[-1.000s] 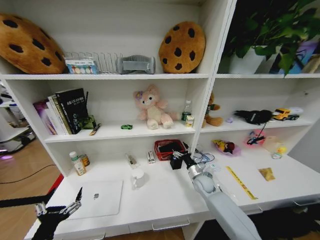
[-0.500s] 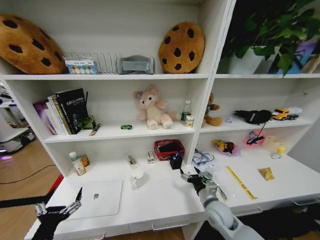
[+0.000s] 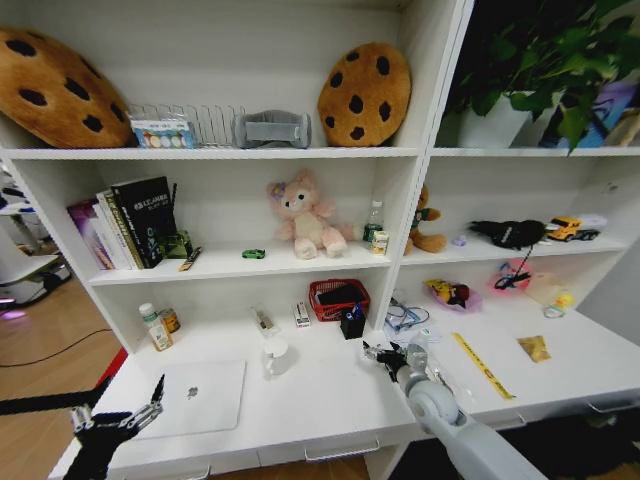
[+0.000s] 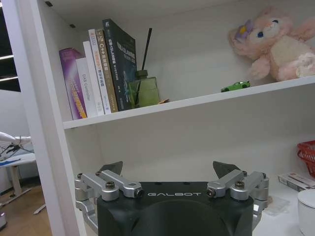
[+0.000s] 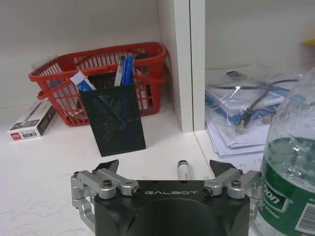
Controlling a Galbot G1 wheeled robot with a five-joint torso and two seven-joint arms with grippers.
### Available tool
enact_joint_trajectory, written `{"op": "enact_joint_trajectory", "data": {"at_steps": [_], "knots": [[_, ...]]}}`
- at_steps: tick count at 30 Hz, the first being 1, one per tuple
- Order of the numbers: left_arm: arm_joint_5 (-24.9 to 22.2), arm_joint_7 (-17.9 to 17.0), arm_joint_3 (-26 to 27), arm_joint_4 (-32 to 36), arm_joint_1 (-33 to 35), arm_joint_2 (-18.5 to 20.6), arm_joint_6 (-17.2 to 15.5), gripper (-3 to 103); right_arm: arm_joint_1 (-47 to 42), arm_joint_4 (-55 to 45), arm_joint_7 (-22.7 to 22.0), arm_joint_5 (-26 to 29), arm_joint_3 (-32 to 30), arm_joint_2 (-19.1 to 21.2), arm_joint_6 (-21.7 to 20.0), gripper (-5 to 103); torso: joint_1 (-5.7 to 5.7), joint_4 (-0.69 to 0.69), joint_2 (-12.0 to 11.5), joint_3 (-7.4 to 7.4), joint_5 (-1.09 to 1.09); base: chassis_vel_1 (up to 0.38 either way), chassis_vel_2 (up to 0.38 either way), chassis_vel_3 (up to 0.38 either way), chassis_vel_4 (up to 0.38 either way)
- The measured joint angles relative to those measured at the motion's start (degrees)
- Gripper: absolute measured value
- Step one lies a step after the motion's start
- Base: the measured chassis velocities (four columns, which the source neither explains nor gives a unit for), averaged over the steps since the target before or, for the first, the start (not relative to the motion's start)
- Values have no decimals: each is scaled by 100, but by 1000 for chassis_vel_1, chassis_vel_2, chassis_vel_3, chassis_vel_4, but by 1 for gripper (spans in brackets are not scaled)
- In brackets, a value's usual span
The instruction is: Organize the objects on the table.
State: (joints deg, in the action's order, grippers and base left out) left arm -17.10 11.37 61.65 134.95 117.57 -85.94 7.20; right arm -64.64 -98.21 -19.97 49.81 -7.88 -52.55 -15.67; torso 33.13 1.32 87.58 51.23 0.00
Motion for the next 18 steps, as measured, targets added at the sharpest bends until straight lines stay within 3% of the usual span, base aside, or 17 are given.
{"op": "enact_joint_trajectory", "data": {"at_steps": [15,18], "knots": [[0,0,0,0,0,0,0,100,474,760,310,93,189,-110,-19,103,0,0,0,0,0,0,0,0,0],[0,0,0,0,0,0,0,100,474,761,371,101,207,-85,-59,95,0,0,0,0,-2,0,0,0,0]]}}
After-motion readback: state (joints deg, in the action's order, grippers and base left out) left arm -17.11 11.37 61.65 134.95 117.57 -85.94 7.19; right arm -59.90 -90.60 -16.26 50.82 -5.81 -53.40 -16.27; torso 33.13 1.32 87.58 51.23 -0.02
